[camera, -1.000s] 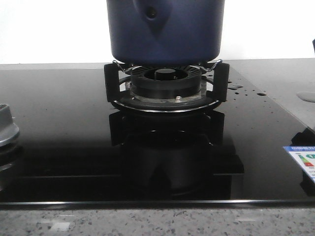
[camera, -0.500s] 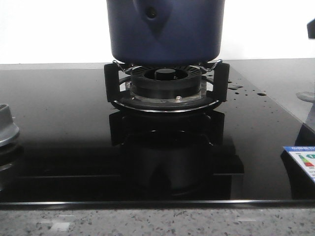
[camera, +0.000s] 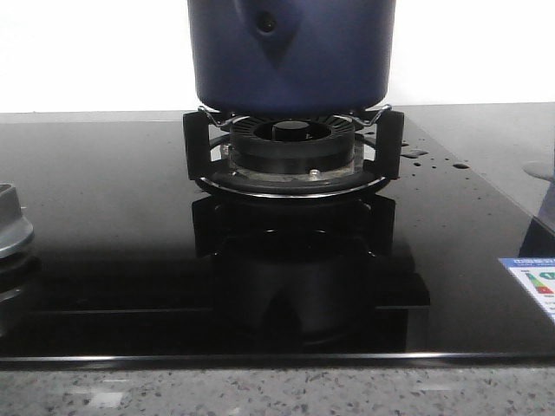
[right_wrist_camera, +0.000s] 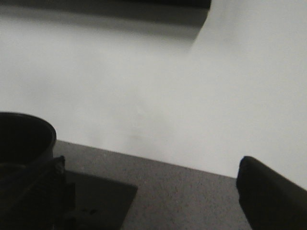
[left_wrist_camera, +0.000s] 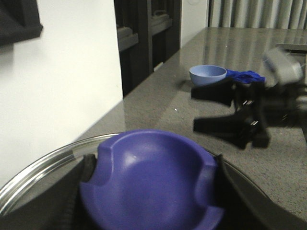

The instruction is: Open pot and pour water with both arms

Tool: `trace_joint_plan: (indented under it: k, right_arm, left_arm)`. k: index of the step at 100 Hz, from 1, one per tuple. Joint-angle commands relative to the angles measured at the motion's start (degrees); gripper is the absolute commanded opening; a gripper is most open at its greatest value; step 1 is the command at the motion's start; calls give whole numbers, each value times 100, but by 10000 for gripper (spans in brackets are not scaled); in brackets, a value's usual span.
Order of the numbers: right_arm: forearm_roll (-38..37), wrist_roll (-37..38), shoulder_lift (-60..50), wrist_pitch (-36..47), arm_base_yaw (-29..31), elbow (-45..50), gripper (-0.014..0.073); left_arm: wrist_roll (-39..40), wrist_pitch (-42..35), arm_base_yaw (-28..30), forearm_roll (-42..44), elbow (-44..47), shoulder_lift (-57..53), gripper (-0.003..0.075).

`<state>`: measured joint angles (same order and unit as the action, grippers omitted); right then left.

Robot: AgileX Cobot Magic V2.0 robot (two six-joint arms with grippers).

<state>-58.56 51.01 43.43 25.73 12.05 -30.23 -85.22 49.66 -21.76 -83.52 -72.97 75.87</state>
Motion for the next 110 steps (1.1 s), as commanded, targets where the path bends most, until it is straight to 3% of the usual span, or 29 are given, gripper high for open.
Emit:
trace_joint_plan:
  k: [1, 11, 23, 76, 110]
  right_arm:
    - [158, 315, -364, 125, 21, -143, 610]
    - [158, 702, -747, -114, 21, -143, 393]
    - [132, 805, -1094, -119, 21, -143, -69]
    - [-103, 817, -1433, -227, -131, -143, -64]
    - [-103, 817, -1433, -294, -131, -143, -64]
  left_arm:
    - [-50, -198, -125, -637, -214, 102, 315]
    - [-212, -198, -125, -828, -317, 445, 315]
    - [-542, -198, -125, -1062, -464, 816, 315]
    - [-1287, -263, -184, -1593, -507, 1756, 315]
    - [-1301, -395, -184, -1883, -507, 1955, 316]
